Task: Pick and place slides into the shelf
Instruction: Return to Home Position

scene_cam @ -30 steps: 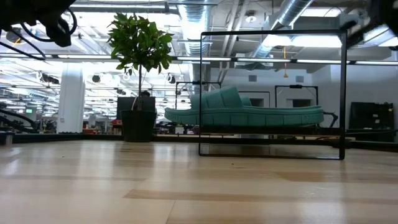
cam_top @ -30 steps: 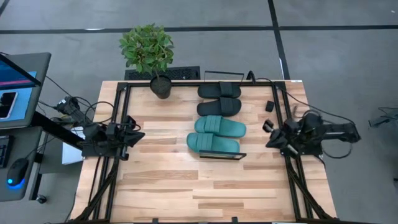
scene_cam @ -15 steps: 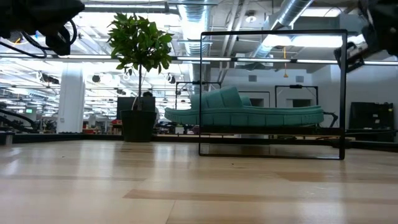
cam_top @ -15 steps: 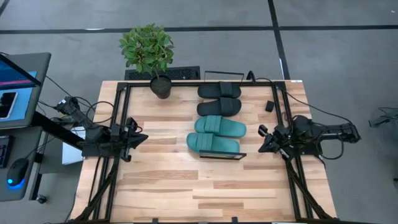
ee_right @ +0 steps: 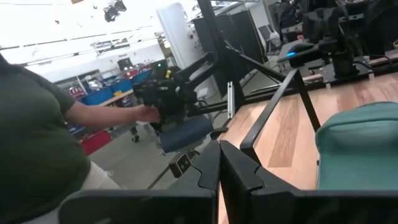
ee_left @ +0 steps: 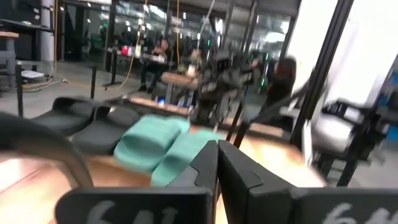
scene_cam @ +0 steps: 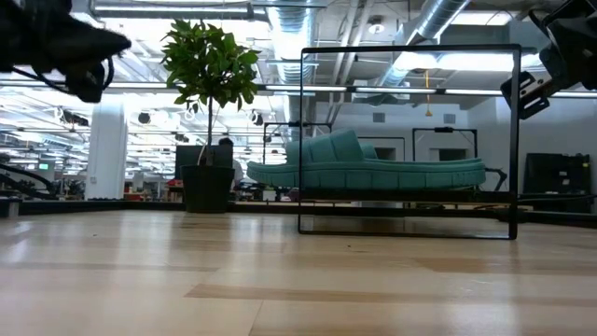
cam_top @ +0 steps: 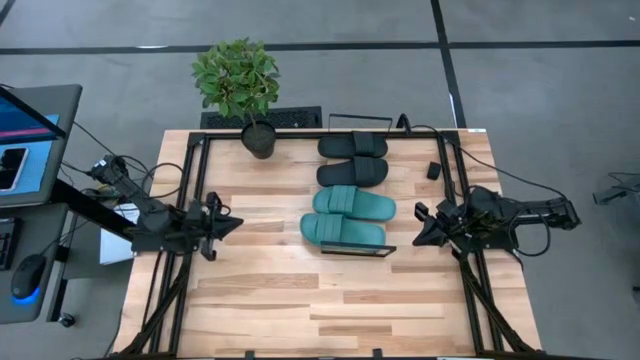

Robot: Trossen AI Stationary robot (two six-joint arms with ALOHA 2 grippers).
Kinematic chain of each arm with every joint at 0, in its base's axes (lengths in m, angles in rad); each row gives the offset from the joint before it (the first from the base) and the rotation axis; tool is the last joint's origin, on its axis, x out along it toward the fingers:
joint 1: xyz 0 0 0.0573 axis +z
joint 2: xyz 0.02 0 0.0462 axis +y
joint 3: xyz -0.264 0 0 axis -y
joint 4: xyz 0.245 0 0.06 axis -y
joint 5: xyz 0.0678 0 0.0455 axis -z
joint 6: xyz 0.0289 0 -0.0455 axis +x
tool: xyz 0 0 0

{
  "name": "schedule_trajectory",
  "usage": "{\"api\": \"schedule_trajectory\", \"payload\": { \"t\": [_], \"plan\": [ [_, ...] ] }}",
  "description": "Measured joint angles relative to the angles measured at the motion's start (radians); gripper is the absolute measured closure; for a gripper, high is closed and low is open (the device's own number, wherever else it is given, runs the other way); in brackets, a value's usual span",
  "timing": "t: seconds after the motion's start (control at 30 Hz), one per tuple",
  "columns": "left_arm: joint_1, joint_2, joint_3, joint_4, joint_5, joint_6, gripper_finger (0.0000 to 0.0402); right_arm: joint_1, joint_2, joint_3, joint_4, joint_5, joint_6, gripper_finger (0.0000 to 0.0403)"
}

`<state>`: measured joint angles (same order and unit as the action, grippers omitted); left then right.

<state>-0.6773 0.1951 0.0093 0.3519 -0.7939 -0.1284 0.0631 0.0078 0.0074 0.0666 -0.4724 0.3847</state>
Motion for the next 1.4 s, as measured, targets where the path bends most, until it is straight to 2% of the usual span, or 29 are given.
{"api": "schedule_trajectory", "payload": {
  "t": [0.27,1.4],
  "plan": [
    [0.0,0.002,0.0,-0.27,-0.001,-0.005,0.0401,0.0,0.0,0.0,0.0,0.001,0.0,0.0403],
    [0.0,0.021,0.012,-0.294,0.002,0.027,0.0401,0.0,0.0,0.0,0.0,0.001,0.0,0.0403]
  ]
}}
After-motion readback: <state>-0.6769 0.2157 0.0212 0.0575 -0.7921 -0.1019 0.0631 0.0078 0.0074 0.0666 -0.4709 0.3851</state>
